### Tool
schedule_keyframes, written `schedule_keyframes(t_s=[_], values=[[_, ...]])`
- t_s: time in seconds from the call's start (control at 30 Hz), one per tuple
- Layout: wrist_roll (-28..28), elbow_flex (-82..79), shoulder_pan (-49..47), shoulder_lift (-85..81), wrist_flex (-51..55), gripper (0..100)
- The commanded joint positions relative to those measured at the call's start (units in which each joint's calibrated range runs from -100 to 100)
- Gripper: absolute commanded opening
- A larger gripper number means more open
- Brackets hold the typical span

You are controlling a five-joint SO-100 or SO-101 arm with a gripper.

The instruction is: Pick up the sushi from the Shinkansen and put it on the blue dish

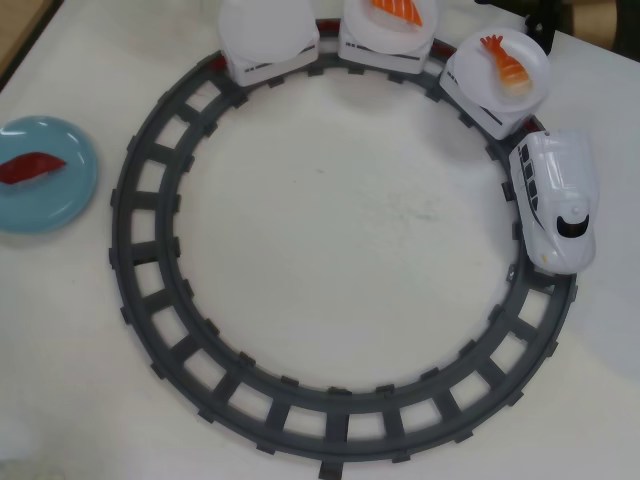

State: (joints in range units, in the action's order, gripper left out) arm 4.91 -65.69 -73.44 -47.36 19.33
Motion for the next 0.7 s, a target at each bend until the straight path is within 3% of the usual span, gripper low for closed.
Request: schedule_keyframes(t_s=[0.0,0.4,0.67], values=[[0.1,-5.8,-0.3,-7.7,-1.6,17],[-0.1,-27.0,-0.3,-31.6,-0.9,17],[0.1,-28.1,-0.3,-41.1,12.2,17]])
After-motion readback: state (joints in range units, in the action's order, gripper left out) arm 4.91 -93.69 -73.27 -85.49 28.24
